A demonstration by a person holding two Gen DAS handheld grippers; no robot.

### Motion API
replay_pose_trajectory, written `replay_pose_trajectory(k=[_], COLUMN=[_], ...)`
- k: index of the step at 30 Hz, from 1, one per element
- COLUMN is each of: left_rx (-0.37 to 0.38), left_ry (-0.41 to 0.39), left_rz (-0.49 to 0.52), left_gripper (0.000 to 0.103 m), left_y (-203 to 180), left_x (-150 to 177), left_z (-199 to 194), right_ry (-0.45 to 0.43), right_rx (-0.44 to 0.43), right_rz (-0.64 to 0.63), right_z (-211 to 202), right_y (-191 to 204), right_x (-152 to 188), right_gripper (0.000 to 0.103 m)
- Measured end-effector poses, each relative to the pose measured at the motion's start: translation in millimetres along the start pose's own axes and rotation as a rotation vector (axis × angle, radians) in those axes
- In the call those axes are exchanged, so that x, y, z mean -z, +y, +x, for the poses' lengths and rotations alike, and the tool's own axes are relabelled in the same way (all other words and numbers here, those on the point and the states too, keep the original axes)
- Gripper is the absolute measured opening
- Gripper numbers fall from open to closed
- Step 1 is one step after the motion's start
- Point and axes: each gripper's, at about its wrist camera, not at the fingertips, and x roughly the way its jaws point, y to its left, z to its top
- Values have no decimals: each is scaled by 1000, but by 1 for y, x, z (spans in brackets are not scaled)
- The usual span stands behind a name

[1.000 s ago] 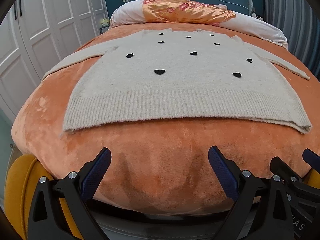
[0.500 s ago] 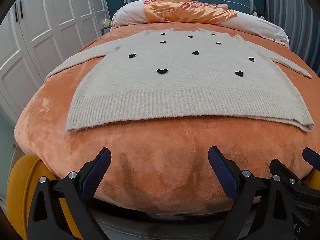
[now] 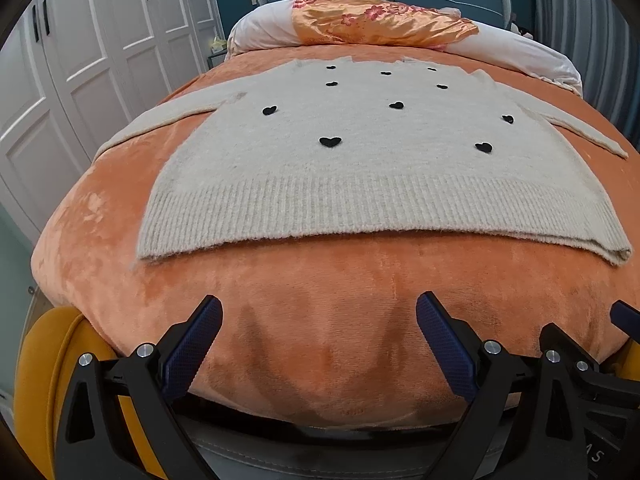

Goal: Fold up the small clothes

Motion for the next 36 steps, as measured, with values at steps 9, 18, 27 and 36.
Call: replay_pose_trajectory(k=[9, 18, 27, 36], left_rx=[-11, -15, -18, -24], left_ry=[-5, -5, -7, 16], left_rz=[1, 1, -3, -9], left_gripper=[94, 95, 95, 95], left_y=[1, 1, 4, 2], left_x=[1, 1, 0, -1], left_z=[-1, 0, -1, 8], right_ry=[-19, -27, -10, 1], right_rx=[27, 33, 11, -17], right_rz=[-18, -28, -14, 6], right_z=[-3, -2, 2, 8], right_y=[2, 4, 2, 0], right_x=[0, -1, -2, -4], right_gripper=[85, 85, 85, 85])
